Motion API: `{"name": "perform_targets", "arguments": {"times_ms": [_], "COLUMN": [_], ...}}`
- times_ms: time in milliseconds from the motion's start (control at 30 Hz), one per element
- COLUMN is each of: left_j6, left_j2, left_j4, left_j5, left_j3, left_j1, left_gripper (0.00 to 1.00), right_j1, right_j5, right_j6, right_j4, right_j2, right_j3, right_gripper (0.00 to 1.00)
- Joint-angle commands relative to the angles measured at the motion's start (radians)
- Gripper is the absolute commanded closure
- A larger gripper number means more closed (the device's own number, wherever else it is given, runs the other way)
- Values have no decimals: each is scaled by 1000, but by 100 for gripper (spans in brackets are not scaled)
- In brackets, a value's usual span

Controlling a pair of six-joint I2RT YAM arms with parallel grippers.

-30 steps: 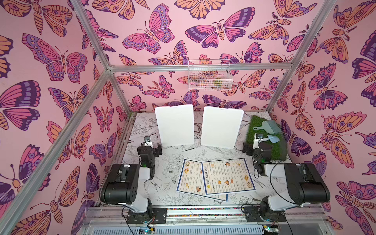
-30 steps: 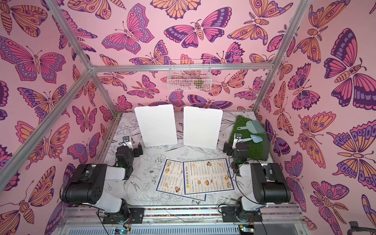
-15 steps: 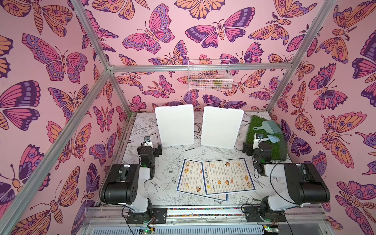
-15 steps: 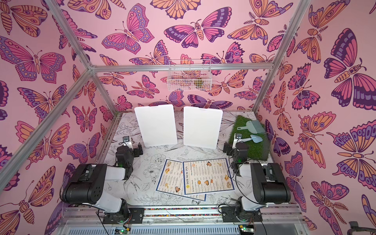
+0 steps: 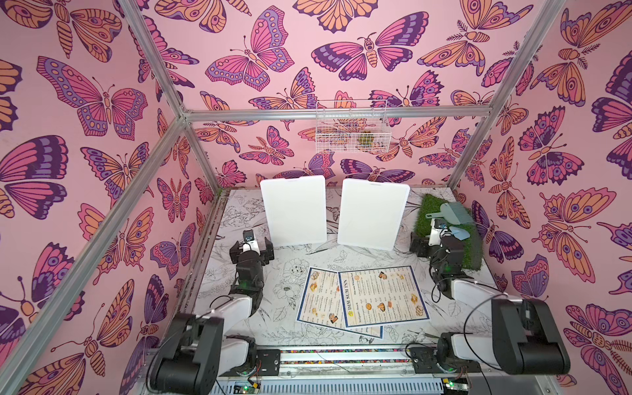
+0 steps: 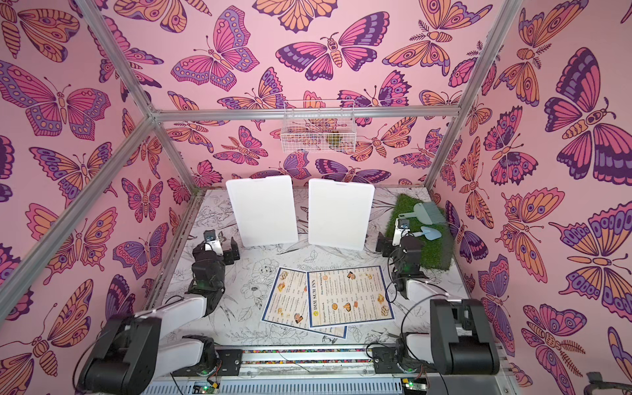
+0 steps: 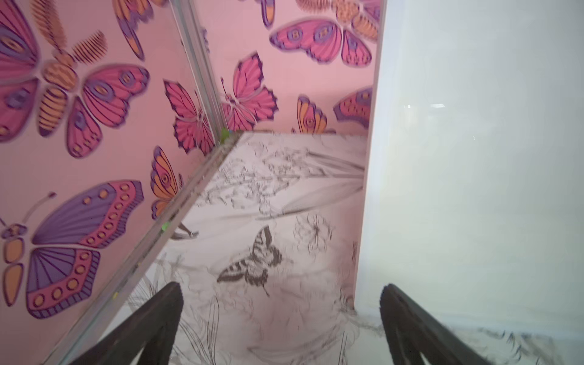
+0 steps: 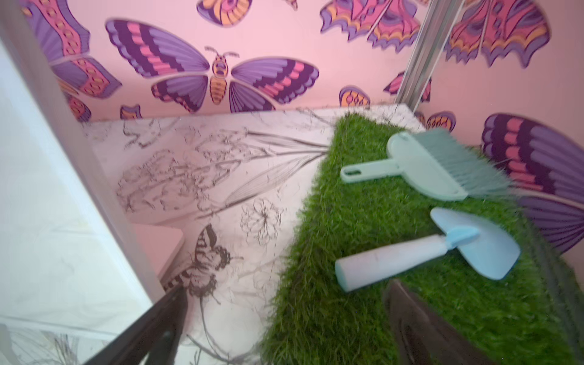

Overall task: Insert the menus into the narrow rack
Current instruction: Pick up the menu from the center of the board.

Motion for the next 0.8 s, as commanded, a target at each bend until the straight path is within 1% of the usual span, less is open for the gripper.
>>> {"name": "perform_targets", "arguments": {"times_ms": [0,67,133,200,267,367,400,433,500,600,700,767], "left_j6": [-167,-301,-401,-455,-481,-539,-541,-542,-541,-584,-638,-658], "left_j2": [-100,-136,-164,-180,-182,-145,-130,-116,-106,-95,-59,-30], "left_j4": [-295,-448,-601,-703,-763,-901,-940,-976,-1000,-1001,-997,-997], "left_j5": [-151,-170,-120,-31,91,233,264,263,255,324,427,472], "left_j3": [85,142,204,252,294,377,401,421,429,411,398,399], "left_j1": [-10,-10,-11,-11,-12,-35,-63,-111,-215,-335,-422,-481], "left_gripper": [2,1,1,1,2,1,1,1,1,1,1,0], "right_j1": [-4,-4,-4,-4,-4,-4,-4,-3,-1,1,0,1], "right_j5": [56,56,15,-64,-111,-179,-197,-204,-231,-332,-383,-411], "right_j6": [95,165,229,270,350,455,489,524,550,534,561,575], "right_j4": [-116,-143,-156,-159,-157,-282,-346,-409,-508,-541,-591,-641], "right_j2": [-61,-76,-77,-83,-91,-104,-103,-95,-64,-20,-7,-8], "right_j3": [50,67,84,91,95,139,163,185,224,242,233,229], "right_gripper": [1,1,1,1,1,1,1,1,1,1,1,1]}}
